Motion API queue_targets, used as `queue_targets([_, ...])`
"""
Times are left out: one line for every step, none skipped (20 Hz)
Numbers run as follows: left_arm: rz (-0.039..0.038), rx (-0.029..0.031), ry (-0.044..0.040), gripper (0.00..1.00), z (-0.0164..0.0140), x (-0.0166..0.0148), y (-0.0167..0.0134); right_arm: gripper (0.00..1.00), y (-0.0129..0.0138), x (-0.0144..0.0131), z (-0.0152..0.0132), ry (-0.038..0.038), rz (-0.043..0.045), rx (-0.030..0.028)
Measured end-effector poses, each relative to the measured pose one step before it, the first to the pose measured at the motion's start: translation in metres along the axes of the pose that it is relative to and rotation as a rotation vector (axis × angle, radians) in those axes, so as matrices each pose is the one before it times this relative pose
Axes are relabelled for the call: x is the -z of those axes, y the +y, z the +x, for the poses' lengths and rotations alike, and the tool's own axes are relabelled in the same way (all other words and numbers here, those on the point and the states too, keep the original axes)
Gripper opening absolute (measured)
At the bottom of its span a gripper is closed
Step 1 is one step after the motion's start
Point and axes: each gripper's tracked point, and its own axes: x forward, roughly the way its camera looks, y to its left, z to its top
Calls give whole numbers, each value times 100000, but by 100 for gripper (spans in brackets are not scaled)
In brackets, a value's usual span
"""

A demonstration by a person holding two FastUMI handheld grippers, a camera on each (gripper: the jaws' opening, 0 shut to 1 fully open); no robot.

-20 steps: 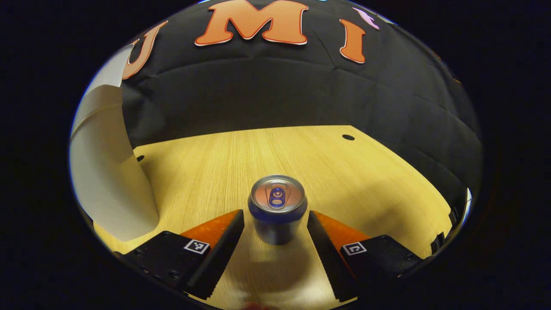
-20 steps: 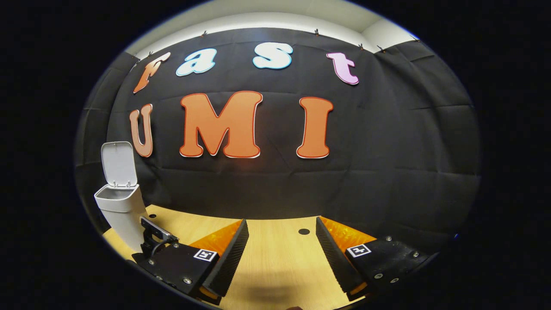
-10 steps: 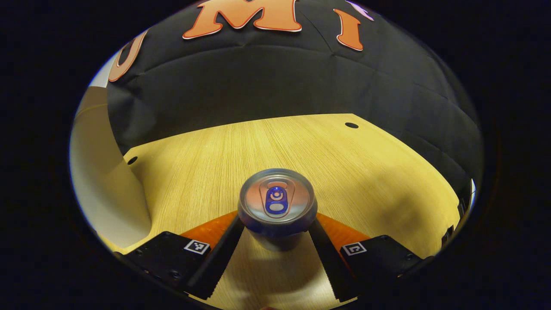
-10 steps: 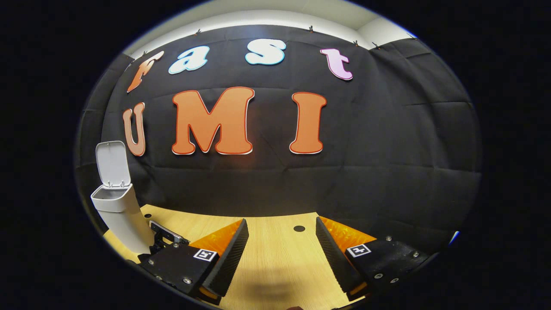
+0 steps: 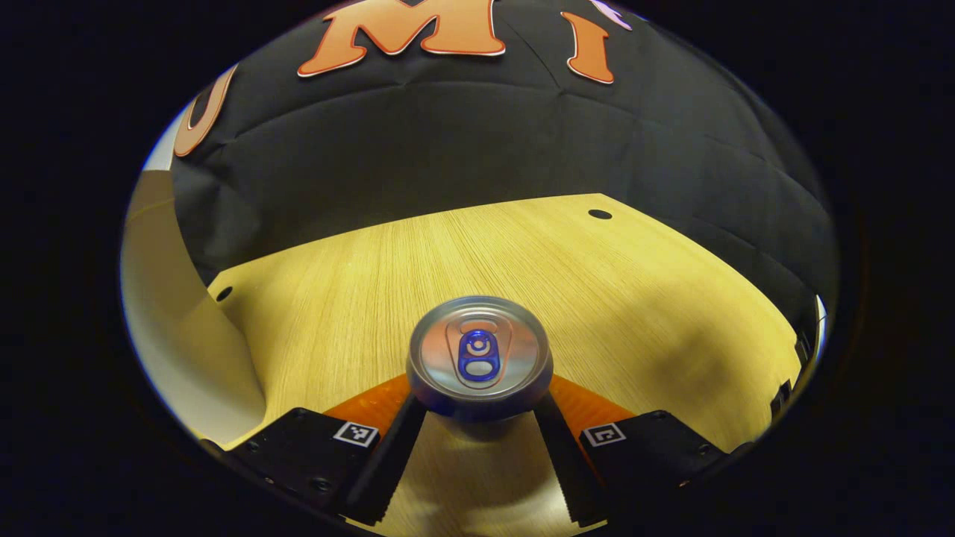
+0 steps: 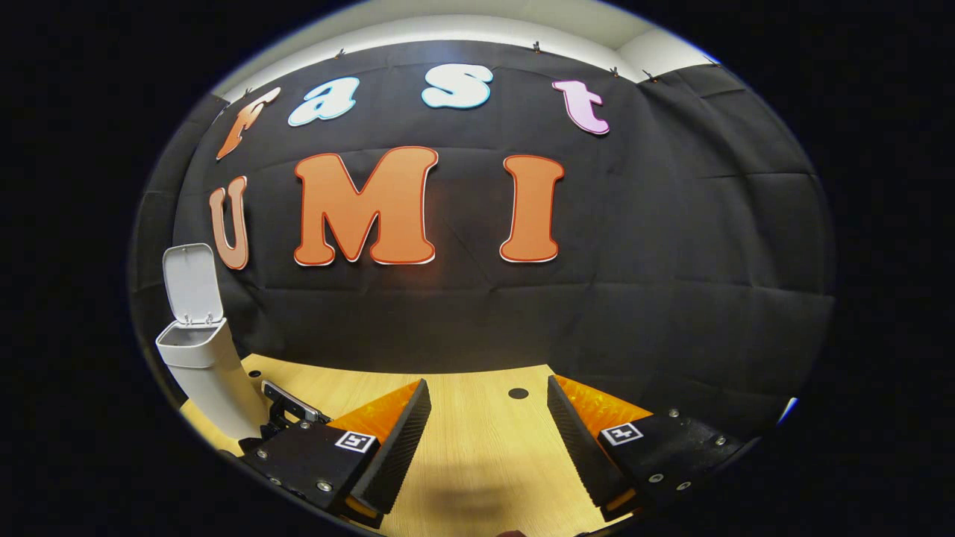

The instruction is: Press the lid of the desktop garbage bin to open it, pick up the crumpled paper on the desktop and throw it into the bin, then pick up the pop can on the desktop and drop it into the bin, and finally close the garbage bin lid.

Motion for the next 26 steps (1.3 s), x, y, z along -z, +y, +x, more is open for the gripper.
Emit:
queue_targets([876,-688,-848,84,-319,-366,118,93,227,-98,-43,-288,220,-484])
queue_targets([1308,-972,231,83,-325,-231,279,93,307,42,19,-36,120,-521])
queue_targets([588,-794,507,83,-379,-241,83,93,259,-43,-70,-145,180,-565])
queue_targets([-1219,203,171,83,-190,-271,-78,94,321,125,69,36,137,-834])
queue_targets([-1434,-308,-110,78,-214,-404,129,93,337,62,-21,239,-19,-800])
queue_targets([-1108,-815,-467,82,-331,-487,254,93,408,26,47,140,-140,-1038])
queue_targets([-1194,-881,-1401,82,-463,-675,170,93,353,20,12,42,-187,-933])
queue_targets([-1117,-603,-2031,82,-404,-1013,240,93,297,4,132,-37,7,-903])
queue_targets([-905,-712,-1985,82,-835,-749,453,93,365,-74,63,-92,250,-1121])
queue_targets([-776,-496,-2148,82,-804,-1001,317,93,299,-94,136,-114,292,-913])
queue_targets([-419,-410,-1556,81,-1275,-961,521,93,496,-51,172,2,310,-1073])
queue_targets([-565,-662,-1858,81,-889,-1027,418,93,358,7,186,-96,144,-799])
queue_targets([-644,-718,-1758,81,-787,-1031,357,93,374,-72,228,-154,70,-1025])
queue_targets([-1075,-854,-1777,81,-1048,-1036,392,93,407,-40,34,56,-16,-1023])
queue_targets([-1238,-509,-1153,81,-892,-879,331,93,394,-30,99,-29,-127,-738])
queue_targets([-1541,-816,-940,80,-1020,-916,421,93,471,-88,74,-140,-41,-1010])
queue_targets([-1287,-498,-1354,80,-845,-818,473,93,423,-96,21,-261,-127,-746])
queue_targets([-914,-1010,-1308,80,-1035,-1046,625,93,340,-81,172,-231,-151,-812])
queue_targets([-1033,-567,-2252,80,-742,-1189,487,93,364,-101,152,-152,-177,-797])
queue_targets([-1696,-722,-1371,80,-687,-1288,270,93,309,-66,79,-284,-104,-669])
queue_targets([-1343,-668,-671,79,-774,-697,559,93,290,-173,53,-164,-66,-728])
queue_targets([-952,-598,-948,79,-754,-909,574,94,423,-82,187,-157,-117,-558])
queue_targets([-332,-1081,-1226,78,-793,-1007,875,94,577,-138,202,-125,-44,-681])
queue_targets([20,-1479,-995,78,-582,-926,781,94,697,-98,332,-46,-112,-671])
queue_targets([-374,-1207,-801,78,-485,-739,1073,94,547,2,266,112,-19,-784])
queue_targets([-1064,-1124,-619,78,-281,-729,1029,94,455,87,133,212,-95,-808])
